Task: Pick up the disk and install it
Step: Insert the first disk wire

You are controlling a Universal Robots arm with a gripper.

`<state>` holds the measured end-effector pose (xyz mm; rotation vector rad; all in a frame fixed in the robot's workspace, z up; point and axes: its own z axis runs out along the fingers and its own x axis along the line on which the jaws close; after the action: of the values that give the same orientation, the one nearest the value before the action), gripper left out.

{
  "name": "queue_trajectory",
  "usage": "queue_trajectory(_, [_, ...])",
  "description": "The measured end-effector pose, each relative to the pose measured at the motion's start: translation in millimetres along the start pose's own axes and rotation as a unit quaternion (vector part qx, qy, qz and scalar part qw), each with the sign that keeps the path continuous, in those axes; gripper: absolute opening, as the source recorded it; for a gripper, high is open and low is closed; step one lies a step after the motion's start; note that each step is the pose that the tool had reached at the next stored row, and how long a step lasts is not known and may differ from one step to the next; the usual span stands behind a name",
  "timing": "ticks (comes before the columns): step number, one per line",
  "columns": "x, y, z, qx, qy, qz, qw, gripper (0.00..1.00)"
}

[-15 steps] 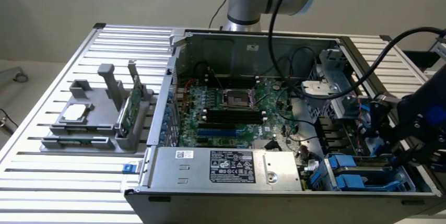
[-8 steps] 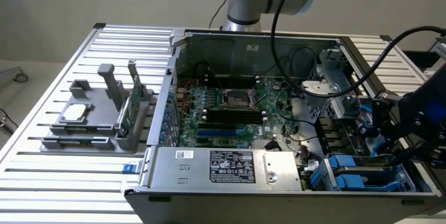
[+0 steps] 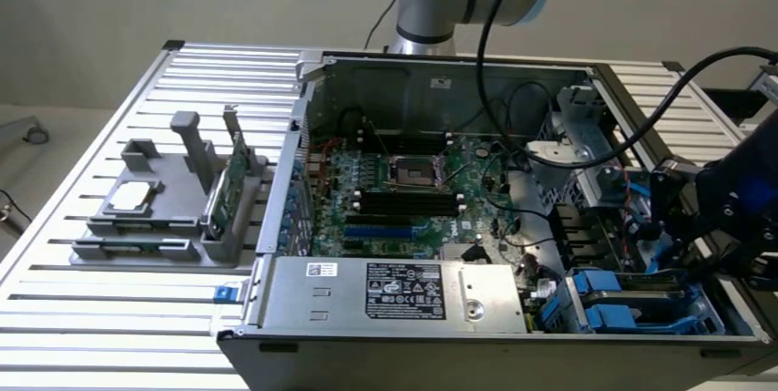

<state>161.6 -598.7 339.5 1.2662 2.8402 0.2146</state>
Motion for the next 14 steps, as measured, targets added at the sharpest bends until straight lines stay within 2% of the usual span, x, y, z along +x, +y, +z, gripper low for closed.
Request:
queue_trajectory(8, [1.0,5.1,3.9,-0.0032,0.0024,0.007,1.0,0.33])
queue_trajectory(14, [3.5,9.8,5.6,-0.0039,0.0024,0.011,0.9999,0.33])
